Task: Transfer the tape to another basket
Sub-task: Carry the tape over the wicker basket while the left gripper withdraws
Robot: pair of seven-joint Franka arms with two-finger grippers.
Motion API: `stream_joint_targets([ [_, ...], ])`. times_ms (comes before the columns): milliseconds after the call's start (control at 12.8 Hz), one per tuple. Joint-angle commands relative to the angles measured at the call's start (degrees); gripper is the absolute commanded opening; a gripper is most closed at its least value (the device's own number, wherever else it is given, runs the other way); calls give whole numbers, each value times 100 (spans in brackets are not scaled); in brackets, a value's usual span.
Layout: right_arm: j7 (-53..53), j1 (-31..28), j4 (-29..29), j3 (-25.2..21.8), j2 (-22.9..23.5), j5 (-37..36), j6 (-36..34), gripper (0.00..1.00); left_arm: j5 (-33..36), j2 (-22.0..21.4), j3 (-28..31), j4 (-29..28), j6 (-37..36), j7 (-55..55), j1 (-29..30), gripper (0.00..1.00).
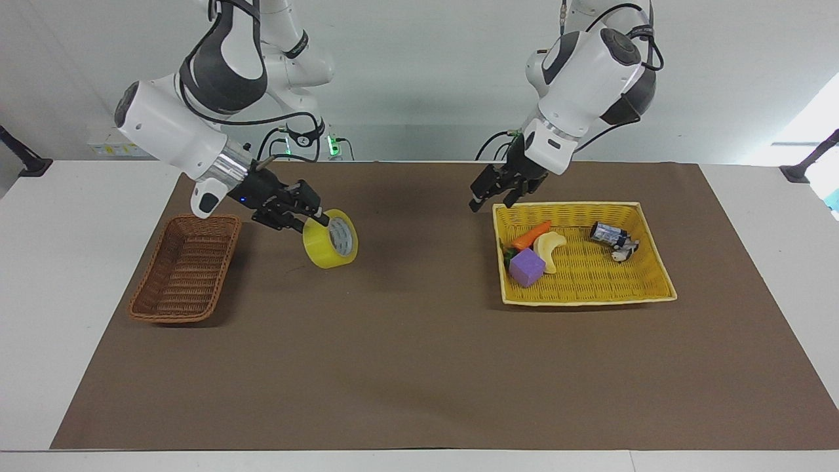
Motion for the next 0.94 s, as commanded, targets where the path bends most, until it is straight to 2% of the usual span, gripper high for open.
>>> stream_joint_targets([
  [0, -401, -476, 17, 69, -55, -294, -230, 0, 565, -65, -45, -47, -232, 608, 419, 100],
  [157, -901, -889, 17, 61, -55, -759, -275, 0, 838, -65, -37, -47, -355, 1099, 849, 100],
  [313, -1472, -1276, 26, 61, -28, -1174, -266, 0, 1130, -91, -2, 31, -731, 2117, 1350, 100],
  [470, -2235, -1706, 35, 52, 173, -1306, -275, 0, 1357, -100, 51, 207, -1022, 3059, 1782, 100],
  [548, -2770, -1848, 44, 52, 226, -1637, -223, 0, 1515, -100, 43, 338, -1232, 3228, 1931, 100],
  [861, -4248, -1955, 35, 43, 288, -2947, 409, 0, 2026, -21, 51, 1103, -2146, 3826, 2003, 100],
])
